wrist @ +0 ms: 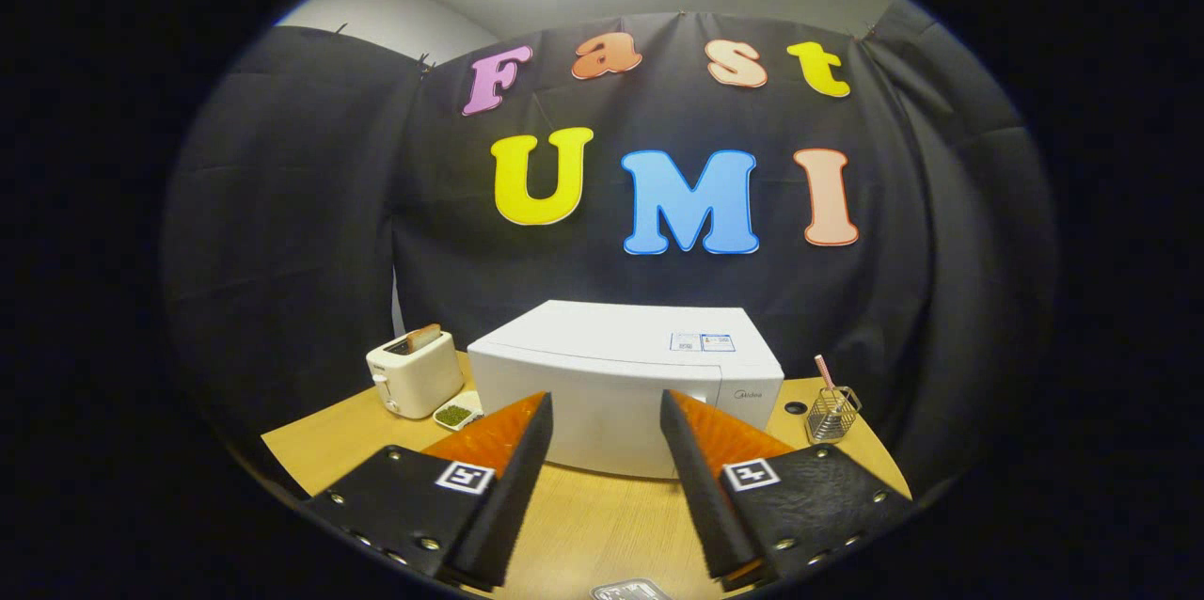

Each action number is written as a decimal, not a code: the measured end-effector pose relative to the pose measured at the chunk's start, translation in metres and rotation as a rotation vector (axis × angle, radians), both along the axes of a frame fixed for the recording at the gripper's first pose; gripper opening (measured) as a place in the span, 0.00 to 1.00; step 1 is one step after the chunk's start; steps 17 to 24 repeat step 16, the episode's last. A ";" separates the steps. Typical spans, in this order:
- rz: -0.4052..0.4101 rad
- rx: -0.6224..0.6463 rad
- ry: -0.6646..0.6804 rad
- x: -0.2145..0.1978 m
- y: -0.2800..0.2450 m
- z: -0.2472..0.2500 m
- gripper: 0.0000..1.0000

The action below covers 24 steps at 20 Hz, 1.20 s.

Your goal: Open the microwave, put the food inside, and close the microwave door.

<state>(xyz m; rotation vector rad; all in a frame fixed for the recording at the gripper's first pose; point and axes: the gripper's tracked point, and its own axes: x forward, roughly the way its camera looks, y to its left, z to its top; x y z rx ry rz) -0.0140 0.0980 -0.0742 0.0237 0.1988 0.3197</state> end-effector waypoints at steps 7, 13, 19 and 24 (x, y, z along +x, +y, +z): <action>-0.132 0.042 -0.041 -0.035 -0.040 0.019 0.98; -0.193 -0.014 -0.081 -0.053 -0.060 0.026 0.98; -0.197 -0.026 -0.098 -0.057 -0.068 0.032 0.98; -0.197 -0.026 -0.098 -0.057 -0.068 0.032 0.98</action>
